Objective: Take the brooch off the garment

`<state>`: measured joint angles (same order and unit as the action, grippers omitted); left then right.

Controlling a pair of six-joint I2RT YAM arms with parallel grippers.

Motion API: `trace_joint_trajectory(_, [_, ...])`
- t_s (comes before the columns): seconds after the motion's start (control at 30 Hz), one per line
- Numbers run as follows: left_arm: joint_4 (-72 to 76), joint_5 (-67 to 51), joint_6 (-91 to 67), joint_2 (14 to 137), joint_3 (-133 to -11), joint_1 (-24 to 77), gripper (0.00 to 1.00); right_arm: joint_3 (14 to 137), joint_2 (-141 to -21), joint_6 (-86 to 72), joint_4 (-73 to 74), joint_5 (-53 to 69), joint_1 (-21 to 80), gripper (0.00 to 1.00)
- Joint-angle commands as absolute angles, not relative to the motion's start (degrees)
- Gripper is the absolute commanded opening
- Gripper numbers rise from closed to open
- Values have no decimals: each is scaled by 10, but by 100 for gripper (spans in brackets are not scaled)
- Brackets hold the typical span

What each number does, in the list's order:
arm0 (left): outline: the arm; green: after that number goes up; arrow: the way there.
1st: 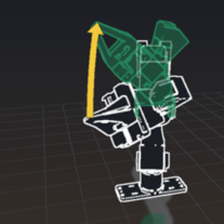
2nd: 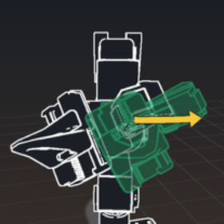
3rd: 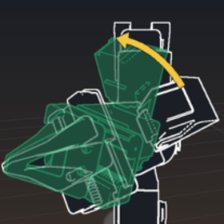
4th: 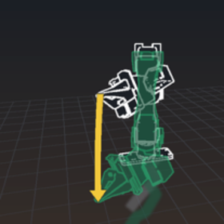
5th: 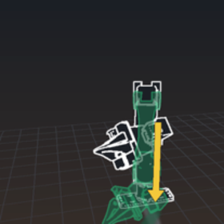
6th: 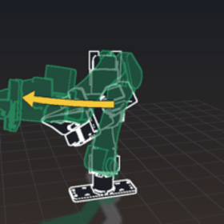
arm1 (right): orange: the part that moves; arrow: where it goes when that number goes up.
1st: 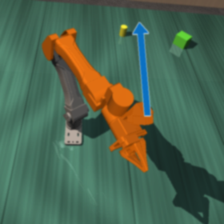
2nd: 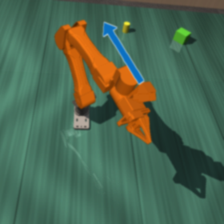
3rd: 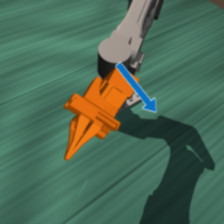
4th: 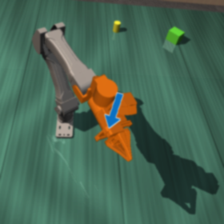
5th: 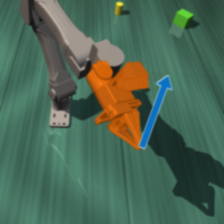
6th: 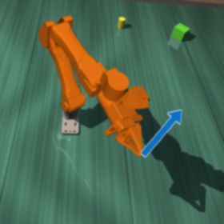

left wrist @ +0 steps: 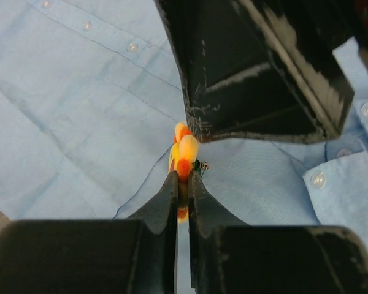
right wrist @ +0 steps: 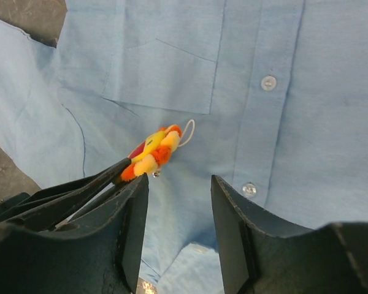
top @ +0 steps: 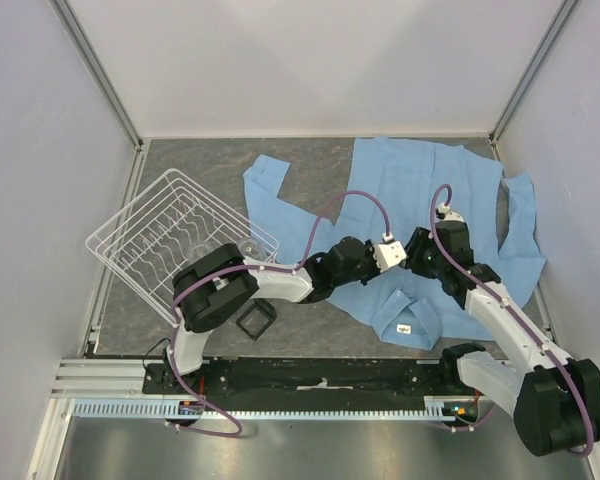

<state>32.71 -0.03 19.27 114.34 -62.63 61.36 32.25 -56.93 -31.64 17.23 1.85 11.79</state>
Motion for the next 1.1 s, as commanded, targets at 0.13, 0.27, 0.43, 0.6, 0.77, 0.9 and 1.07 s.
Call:
trace_joint_trajectory(0.13, [282,19,-62,1112,-639,616,2,298,-577,-303,110,72,120,47])
trace_joint_trajectory(0.27, [287,-11,-129,1118,-640,606,2,296,-588,-299,110,77,126,43])
trace_joint_trajectory(0.43, [308,-81,-221,1127,-628,576,2,305,-613,-297,122,49,156,36])
trace_joint_trajectory(0.6, [330,-119,-276,1130,-598,544,2,310,-620,-296,132,12,183,36])
trace_joint_trajectory(0.77, [364,-177,-311,1138,-572,509,2,311,-635,-289,134,5,190,36])
trace_joint_trajectory(0.9, [405,-229,-362,1160,-561,489,2,322,-658,-279,124,26,191,33])
trace_joint_trajectory(1.07, [438,-269,-409,1187,-558,474,2,325,-682,-291,85,58,191,27])
